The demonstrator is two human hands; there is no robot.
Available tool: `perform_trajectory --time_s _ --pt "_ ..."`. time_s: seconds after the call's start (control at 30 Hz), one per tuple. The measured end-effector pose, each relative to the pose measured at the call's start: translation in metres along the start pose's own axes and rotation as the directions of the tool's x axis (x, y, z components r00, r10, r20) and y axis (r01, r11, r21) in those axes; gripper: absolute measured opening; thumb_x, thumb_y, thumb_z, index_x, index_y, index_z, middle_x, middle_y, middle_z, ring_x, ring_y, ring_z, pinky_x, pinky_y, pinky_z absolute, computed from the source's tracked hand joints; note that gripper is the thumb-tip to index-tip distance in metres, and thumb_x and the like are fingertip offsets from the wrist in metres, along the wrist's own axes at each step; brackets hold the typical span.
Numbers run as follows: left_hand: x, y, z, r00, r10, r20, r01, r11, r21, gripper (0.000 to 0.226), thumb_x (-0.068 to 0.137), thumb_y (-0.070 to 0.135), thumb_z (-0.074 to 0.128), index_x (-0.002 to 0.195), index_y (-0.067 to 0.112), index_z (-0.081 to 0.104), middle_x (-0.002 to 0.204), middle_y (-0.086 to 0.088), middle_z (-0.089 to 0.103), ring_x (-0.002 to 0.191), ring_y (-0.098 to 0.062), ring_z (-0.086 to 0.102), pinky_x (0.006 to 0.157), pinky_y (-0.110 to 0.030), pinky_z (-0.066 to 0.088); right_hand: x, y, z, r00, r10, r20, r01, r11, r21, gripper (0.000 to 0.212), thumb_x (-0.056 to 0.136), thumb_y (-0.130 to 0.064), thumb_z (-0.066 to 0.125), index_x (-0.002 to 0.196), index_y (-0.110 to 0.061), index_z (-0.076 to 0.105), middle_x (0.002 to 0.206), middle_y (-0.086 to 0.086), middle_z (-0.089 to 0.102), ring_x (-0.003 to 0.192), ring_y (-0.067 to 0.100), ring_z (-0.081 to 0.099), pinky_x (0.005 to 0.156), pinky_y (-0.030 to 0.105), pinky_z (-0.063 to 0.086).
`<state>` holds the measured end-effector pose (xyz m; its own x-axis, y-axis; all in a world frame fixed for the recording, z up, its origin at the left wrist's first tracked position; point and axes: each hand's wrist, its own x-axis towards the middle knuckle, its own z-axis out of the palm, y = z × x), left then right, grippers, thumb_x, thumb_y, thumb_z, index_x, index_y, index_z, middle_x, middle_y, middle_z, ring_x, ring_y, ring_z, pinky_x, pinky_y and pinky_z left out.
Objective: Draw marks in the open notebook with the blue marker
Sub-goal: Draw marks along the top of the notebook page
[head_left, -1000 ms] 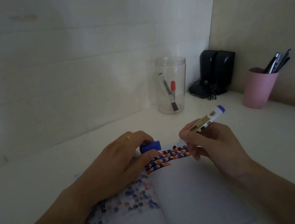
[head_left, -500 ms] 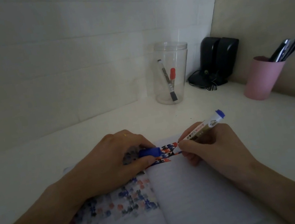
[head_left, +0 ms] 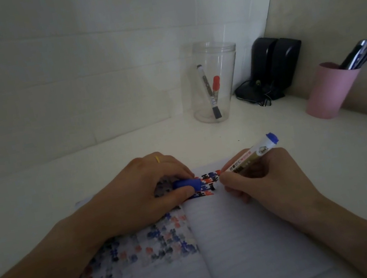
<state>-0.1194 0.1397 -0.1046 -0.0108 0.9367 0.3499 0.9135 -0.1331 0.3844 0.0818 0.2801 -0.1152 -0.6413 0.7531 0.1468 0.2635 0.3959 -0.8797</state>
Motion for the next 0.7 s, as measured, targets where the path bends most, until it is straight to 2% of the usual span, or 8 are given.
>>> perform_trajectory --time_s 0.13,0.2,0.33,0.5,0.6,0.7 --pt "0.0001 -0.0002 0.0002 1.000 -0.005 -0.004 0.005 1.000 -0.008 0.021 0.092 0.039 0.066 0.110 0.031 0.073 0.109 0.021 0.070 0.103 0.000 0.062 0.088 -0.026 0.052 0.0007 0.0006 -0.0003 1.000 -0.008 -0.030 0.008 1.000 0.002 0.032 0.069 -0.039 0.075 0.089 -0.015 0.079 0.074 0.001 0.079 0.061 0.011 0.073 0.063 0.031 0.064" --pt "0.0004 0.0003 0.0003 1.000 -0.005 -0.005 0.005 1.000 -0.004 0.021 0.091 0.038 0.066 0.110 0.031 0.073 0.109 0.021 0.070 0.103 0.001 0.062 0.088 -0.024 0.051 0.0006 0.0010 -0.0003 0.999 -0.011 -0.036 0.012 1.000 0.011 0.032 0.068 -0.038 0.074 0.089 -0.014 0.079 0.073 0.001 0.078 0.060 0.011 0.073 0.061 0.029 0.062" --pt "0.0007 0.0002 0.0001 1.000 -0.002 -0.002 0.002 1.000 -0.018 0.020 0.092 0.037 0.067 0.110 0.030 0.074 0.110 0.020 0.071 0.104 0.000 0.062 0.088 -0.025 0.052 0.0004 0.0014 -0.0013 0.999 0.002 -0.036 0.000 0.999 0.047 0.019 0.077 -0.028 0.077 0.088 -0.013 0.079 0.068 0.005 0.078 0.056 0.017 0.073 0.059 0.028 0.060" --pt "0.0004 -0.0003 -0.0006 1.000 0.001 0.000 -0.001 1.000 -0.009 0.021 0.092 0.038 0.066 0.110 0.030 0.073 0.110 0.020 0.071 0.103 -0.001 0.063 0.087 -0.025 0.052 -0.0008 -0.0010 -0.0009 1.000 -0.003 -0.002 0.003 0.999 0.035 0.029 0.069 -0.035 0.075 0.090 -0.015 0.079 0.073 0.000 0.079 0.062 0.011 0.074 0.063 0.027 0.061" --pt "0.0003 0.0001 -0.0006 1.000 -0.002 0.003 0.002 1.000 -0.007 0.022 0.092 0.039 0.066 0.111 0.031 0.073 0.110 0.020 0.070 0.104 0.000 0.062 0.088 -0.025 0.052 -0.0002 -0.0008 -0.0012 1.000 -0.011 -0.006 0.012 0.999 0.047 0.025 0.070 -0.031 0.075 0.088 -0.015 0.079 0.070 -0.001 0.077 0.060 0.008 0.072 0.061 0.025 0.058" --pt "0.0001 0.0002 -0.0003 1.000 -0.005 0.001 0.005 1.000 -0.005 0.022 0.092 0.038 0.066 0.111 0.031 0.073 0.110 0.021 0.071 0.104 0.000 0.062 0.088 -0.024 0.051 0.0011 0.0001 -0.0011 1.000 -0.018 -0.023 0.019 0.999 0.037 0.022 0.070 -0.032 0.075 0.085 -0.016 0.079 0.070 0.001 0.078 0.061 0.012 0.073 0.061 0.030 0.061"
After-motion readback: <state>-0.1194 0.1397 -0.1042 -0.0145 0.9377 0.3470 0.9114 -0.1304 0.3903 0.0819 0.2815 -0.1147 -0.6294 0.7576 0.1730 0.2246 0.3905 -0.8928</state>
